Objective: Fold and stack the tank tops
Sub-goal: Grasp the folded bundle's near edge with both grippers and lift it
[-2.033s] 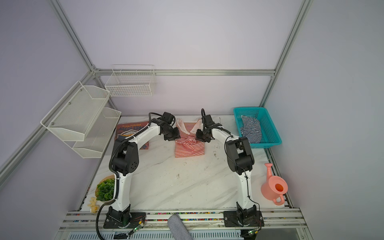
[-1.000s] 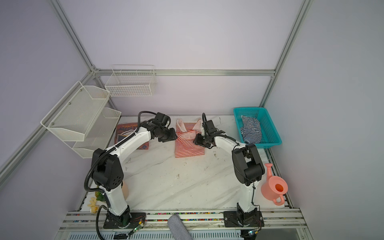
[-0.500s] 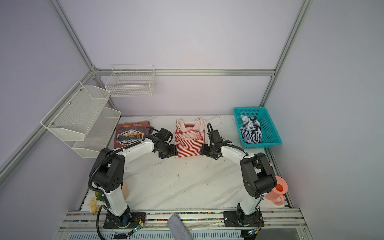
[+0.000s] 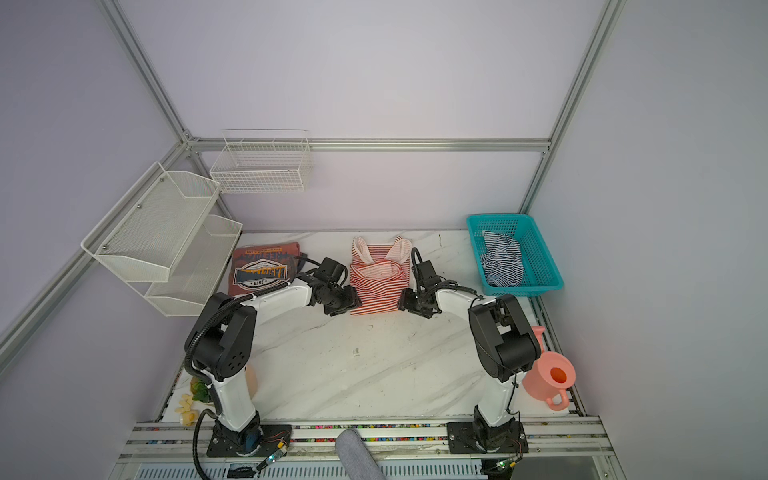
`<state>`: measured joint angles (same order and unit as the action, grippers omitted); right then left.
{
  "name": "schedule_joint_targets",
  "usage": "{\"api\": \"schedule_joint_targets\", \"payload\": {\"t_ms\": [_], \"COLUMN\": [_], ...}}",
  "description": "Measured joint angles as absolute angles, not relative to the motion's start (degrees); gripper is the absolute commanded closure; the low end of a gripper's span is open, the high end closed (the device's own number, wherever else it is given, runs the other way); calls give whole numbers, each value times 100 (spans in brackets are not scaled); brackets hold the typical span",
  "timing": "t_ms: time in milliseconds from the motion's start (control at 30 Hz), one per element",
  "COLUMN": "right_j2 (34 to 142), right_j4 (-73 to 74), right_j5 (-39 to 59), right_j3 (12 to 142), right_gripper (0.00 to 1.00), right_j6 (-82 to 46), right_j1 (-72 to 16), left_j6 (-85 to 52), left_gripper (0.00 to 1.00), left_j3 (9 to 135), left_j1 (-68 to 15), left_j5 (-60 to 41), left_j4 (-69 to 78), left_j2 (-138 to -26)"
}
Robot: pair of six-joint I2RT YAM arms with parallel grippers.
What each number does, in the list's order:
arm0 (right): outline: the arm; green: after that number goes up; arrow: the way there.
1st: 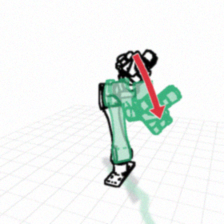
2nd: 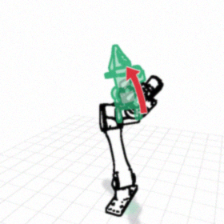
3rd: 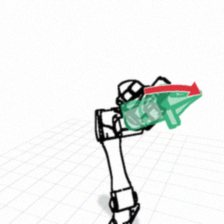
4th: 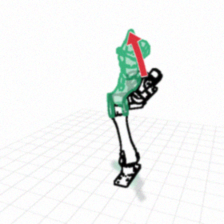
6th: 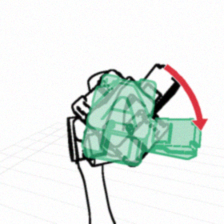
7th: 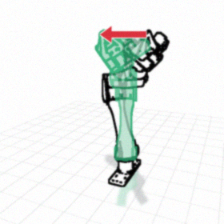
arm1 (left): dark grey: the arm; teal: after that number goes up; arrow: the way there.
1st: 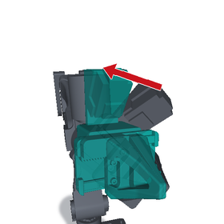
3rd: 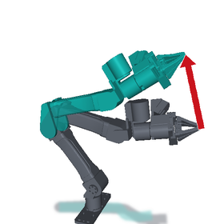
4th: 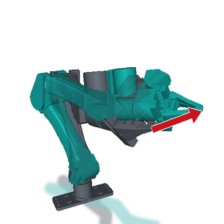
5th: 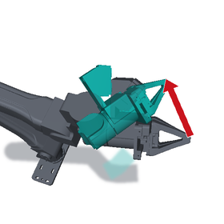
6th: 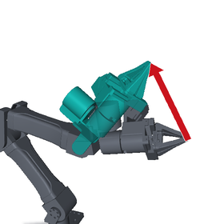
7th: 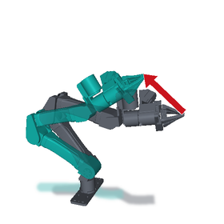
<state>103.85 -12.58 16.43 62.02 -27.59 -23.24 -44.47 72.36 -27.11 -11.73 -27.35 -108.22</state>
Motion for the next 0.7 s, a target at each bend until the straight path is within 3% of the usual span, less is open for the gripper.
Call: {"api": "schedule_joint_targets", "payload": {"t_ms": [100,233,433,567,700], "right_j2": [10407,10464,10495,10495,10416], "right_j4": [-1212,-1118,-961,-906,-823], "right_j5": [1656,1706,1789,1802,1802], "right_j3": [6204,6200,6084,6016,5857], "right_gripper": [53,72,100,100,100], "right_j6": [-2788,-2827,-2891,-2912,-2930], "right_j1": [-2318,-2316,-2316,-2316,-2316], "left_j6": [-4488,-4545,-4652,-4694,-4700], "left_gripper": [43,51,78,100,100], "left_j3": [7175,7085,7035,6954,6803], "left_j1": [-2711,-2711,-2711,-2711,-2711], "left_j5": [-1197,-1203,-1284,-1321,-1356], "left_j4": [-2718,-2694,-2574,-2497,-2381], "left_j2": [-10910,-10910,-10954,-10960,-10912]}}
